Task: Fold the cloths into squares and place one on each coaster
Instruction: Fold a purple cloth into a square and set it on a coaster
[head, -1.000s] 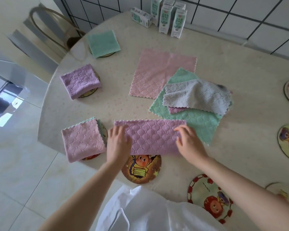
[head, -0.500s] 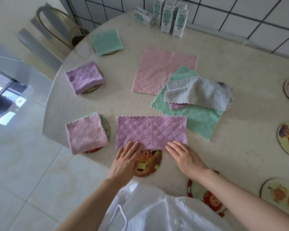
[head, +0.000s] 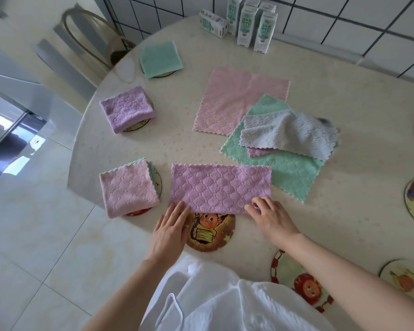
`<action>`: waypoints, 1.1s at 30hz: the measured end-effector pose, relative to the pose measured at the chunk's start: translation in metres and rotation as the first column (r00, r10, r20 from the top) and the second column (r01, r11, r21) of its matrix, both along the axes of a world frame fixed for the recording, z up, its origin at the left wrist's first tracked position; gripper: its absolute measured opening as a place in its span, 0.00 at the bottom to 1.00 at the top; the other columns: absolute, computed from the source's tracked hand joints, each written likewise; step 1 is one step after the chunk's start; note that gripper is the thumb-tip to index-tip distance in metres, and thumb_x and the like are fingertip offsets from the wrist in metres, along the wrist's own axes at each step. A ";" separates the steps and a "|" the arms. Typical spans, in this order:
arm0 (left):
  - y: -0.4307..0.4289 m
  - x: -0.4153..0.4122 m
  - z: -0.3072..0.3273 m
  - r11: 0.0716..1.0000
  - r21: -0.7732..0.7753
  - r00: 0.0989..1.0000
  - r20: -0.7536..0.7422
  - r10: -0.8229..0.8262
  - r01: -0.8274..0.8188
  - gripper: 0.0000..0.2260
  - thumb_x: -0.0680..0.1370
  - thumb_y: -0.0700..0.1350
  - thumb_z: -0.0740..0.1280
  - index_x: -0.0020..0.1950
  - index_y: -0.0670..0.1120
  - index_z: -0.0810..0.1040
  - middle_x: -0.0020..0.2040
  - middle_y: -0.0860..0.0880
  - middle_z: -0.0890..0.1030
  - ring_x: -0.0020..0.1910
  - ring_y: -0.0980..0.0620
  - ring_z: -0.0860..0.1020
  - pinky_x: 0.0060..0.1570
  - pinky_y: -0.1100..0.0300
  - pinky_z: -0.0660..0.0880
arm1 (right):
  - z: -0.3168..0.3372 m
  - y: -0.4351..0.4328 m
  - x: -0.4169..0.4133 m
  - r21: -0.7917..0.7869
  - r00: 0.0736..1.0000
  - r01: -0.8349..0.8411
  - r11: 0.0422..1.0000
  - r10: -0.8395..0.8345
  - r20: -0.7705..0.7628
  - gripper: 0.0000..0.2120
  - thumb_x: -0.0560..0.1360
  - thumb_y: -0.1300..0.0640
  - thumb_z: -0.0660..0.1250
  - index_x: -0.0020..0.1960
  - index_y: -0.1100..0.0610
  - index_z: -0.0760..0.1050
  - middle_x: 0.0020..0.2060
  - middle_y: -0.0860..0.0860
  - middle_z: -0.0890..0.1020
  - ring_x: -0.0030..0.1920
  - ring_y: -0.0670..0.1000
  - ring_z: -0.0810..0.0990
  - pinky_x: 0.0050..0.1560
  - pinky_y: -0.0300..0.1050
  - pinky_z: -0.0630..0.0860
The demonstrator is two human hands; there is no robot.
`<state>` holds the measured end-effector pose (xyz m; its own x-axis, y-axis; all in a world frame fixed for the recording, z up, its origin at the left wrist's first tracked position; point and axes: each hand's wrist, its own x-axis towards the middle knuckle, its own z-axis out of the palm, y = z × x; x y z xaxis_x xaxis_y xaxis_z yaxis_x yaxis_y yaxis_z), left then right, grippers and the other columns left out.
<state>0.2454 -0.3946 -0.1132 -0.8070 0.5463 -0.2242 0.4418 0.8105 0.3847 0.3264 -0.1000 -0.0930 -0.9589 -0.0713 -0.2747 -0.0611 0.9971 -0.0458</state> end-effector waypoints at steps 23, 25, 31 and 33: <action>0.027 -0.015 0.008 0.989 -0.048 0.981 -0.128 -0.144 0.139 0.26 0.76 0.49 0.65 0.74 0.45 0.65 0.76 0.46 0.61 0.76 0.44 0.53 0.73 0.43 0.56 | 0.025 -0.020 0.043 -0.325 0.958 -0.122 0.938 0.026 -0.286 0.13 0.67 0.71 0.63 0.46 0.59 0.79 0.42 0.52 0.77 0.41 0.52 0.75 0.38 0.45 0.76; 0.042 0.000 0.014 0.969 -0.031 0.961 -0.124 -0.248 0.246 0.30 0.75 0.52 0.67 0.75 0.47 0.63 0.76 0.48 0.59 0.77 0.46 0.52 0.74 0.45 0.52 | 0.027 -0.033 0.049 -0.407 0.961 -0.096 0.908 -0.022 -0.275 0.14 0.67 0.71 0.65 0.49 0.59 0.79 0.42 0.52 0.76 0.41 0.53 0.76 0.36 0.46 0.77; 0.069 0.054 0.011 0.948 0.098 0.951 -0.104 -0.292 0.302 0.28 0.72 0.51 0.64 0.72 0.47 0.68 0.72 0.49 0.70 0.73 0.46 0.65 0.70 0.46 0.64 | 0.039 -0.054 0.063 -0.596 0.978 -0.032 0.802 -0.097 -0.183 0.15 0.72 0.64 0.63 0.57 0.57 0.76 0.47 0.51 0.79 0.47 0.52 0.80 0.45 0.47 0.79; 0.068 0.062 0.006 0.952 0.128 0.958 -0.101 -0.268 0.279 0.25 0.73 0.50 0.68 0.69 0.47 0.72 0.69 0.49 0.73 0.71 0.46 0.68 0.67 0.46 0.68 | 0.046 -0.058 0.067 -0.660 0.984 -0.063 0.749 -0.063 -0.165 0.12 0.74 0.60 0.60 0.56 0.57 0.76 0.47 0.52 0.79 0.47 0.51 0.80 0.48 0.44 0.77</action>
<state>0.3075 -0.3263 -0.1074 -0.6344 0.7698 -0.0700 0.6735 0.5950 0.4386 0.3929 -0.1576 -0.0472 -0.9846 -0.1747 0.0035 -0.1302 0.7200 -0.6816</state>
